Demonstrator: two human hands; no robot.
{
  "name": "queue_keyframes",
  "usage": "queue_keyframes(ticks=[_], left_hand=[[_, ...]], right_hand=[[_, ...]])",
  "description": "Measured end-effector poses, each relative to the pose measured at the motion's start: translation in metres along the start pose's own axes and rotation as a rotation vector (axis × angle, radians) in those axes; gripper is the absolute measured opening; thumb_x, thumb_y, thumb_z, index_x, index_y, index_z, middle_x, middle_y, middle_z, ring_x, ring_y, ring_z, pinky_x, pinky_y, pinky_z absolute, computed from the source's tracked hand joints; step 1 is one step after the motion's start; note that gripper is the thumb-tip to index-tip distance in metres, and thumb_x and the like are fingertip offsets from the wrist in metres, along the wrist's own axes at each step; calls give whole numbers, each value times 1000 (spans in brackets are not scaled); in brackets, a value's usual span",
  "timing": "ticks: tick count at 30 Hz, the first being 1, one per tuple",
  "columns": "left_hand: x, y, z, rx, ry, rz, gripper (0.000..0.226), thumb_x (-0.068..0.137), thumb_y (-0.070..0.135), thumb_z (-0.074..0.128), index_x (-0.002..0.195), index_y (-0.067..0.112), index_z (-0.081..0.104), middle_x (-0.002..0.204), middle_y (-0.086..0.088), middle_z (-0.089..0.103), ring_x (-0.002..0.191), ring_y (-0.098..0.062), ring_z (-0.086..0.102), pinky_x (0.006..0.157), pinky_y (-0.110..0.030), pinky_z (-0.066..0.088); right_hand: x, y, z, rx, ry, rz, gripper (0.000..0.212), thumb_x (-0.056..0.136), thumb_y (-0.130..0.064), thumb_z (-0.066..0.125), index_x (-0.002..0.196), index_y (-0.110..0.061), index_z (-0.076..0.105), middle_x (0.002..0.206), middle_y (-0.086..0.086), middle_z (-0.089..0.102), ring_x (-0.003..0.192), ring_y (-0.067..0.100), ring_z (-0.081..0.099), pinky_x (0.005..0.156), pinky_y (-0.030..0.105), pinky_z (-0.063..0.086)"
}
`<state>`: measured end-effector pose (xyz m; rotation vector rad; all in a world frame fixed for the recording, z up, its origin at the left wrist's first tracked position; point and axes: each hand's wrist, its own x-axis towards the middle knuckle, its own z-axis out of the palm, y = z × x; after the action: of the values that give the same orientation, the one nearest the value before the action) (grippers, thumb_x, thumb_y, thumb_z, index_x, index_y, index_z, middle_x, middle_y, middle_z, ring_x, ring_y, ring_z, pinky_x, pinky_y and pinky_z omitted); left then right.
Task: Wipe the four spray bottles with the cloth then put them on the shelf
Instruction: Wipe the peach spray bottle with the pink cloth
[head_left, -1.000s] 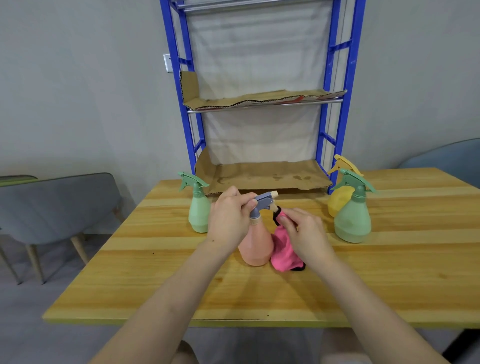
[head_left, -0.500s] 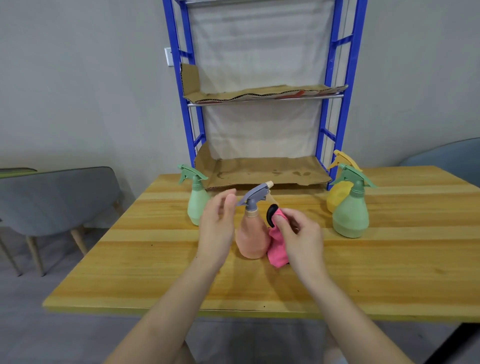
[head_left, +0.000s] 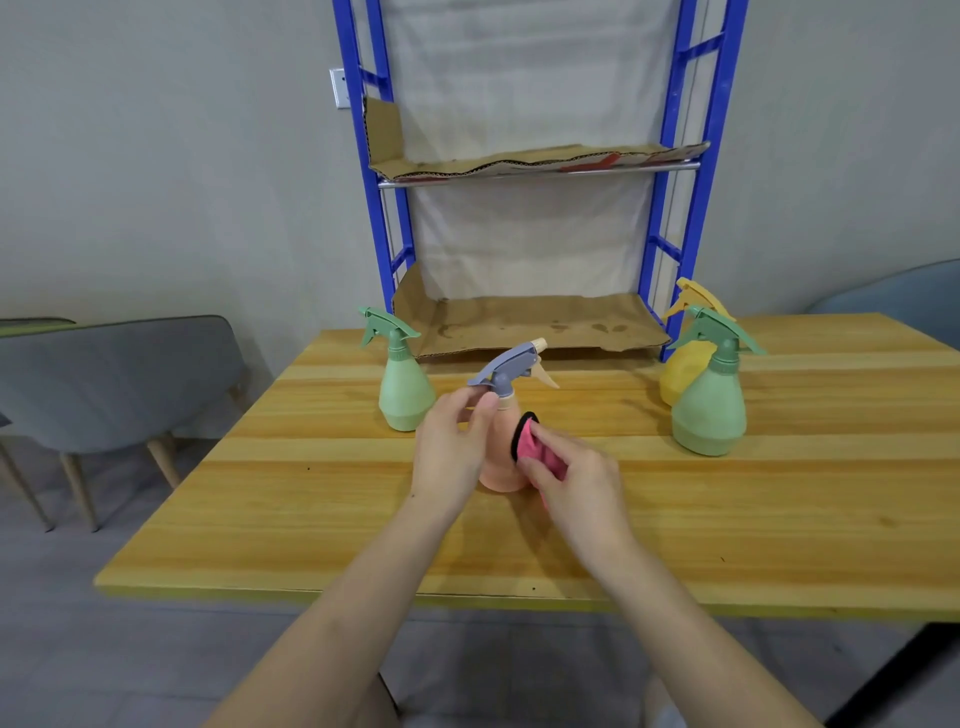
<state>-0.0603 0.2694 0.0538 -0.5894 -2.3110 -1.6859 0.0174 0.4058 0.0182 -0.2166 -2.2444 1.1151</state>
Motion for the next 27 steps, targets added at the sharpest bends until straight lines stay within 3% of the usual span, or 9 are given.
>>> queue_keyframes(ticks=[4, 8, 12, 15, 18, 19, 22, 23, 27], left_hand=[[10, 1, 0, 107, -48, -5, 25, 99, 44, 62, 105, 24, 76, 102, 6, 69, 93, -8, 66, 83, -32, 52], [15, 2, -3, 99, -50, -39, 22, 95, 43, 66, 102, 25, 76, 101, 6, 70, 92, -7, 66, 82, -33, 53], [17, 8, -8, 81, -61, -52, 6, 95, 34, 71, 96, 33, 76, 100, 10, 74, 95, -2, 67, 84, -30, 53], [16, 10, -8, 2, -84, -86, 7, 94, 30, 73, 98, 28, 78, 94, 14, 78, 94, -1, 71, 91, -33, 58], [17, 8, -9, -23, -85, -89, 6, 93, 28, 74, 93, 34, 76, 91, 15, 79, 92, -2, 73, 92, -36, 59], [18, 7, -10, -24, -87, -86, 6, 93, 28, 74, 93, 34, 76, 91, 15, 79, 92, -2, 73, 92, -37, 59], [19, 4, -10, 21, -86, -63, 8, 94, 31, 73, 99, 28, 77, 93, 14, 78, 94, -2, 72, 92, -39, 59], [19, 3, -9, 24, -85, -59, 10, 94, 32, 72, 101, 27, 77, 94, 14, 78, 95, -3, 72, 92, -40, 59], [16, 4, -4, 12, -66, -67, 13, 95, 33, 71, 103, 25, 75, 95, 13, 77, 96, -4, 71, 92, -41, 58]], right_hand=[[3, -2, -2, 95, 41, 54, 34, 95, -34, 70, 129, -31, 71, 101, -15, 77, 84, 6, 68, 83, 31, 56], [4, 0, 3, 122, 16, 34, 29, 99, -32, 66, 128, -33, 72, 82, -20, 68, 64, -1, 55, 69, 25, 49], [10, -3, 4, 170, 10, 99, 33, 94, -25, 74, 126, -34, 73, 89, -14, 77, 78, 11, 70, 77, 36, 58], [16, -11, 5, 216, 1, 71, 36, 93, -22, 75, 121, -43, 72, 76, -12, 73, 71, 16, 65, 72, 38, 56], [22, -13, 5, 194, -21, 41, 32, 96, -27, 72, 124, -42, 73, 65, -17, 67, 58, 7, 57, 62, 30, 50], [22, -12, 5, 174, -41, 26, 29, 98, -28, 68, 125, -39, 73, 69, -21, 69, 60, 3, 60, 63, 25, 48], [19, -2, 3, 87, -67, 2, 31, 101, -25, 63, 130, -32, 72, 114, -16, 76, 96, -2, 69, 81, 18, 51], [18, 2, 2, 68, -73, 23, 31, 100, -25, 65, 129, -31, 72, 114, -12, 77, 97, 0, 69, 81, 17, 50], [20, 5, -3, 125, -74, 139, 26, 93, -27, 75, 119, -34, 77, 79, -8, 78, 73, 15, 69, 61, 20, 47]])
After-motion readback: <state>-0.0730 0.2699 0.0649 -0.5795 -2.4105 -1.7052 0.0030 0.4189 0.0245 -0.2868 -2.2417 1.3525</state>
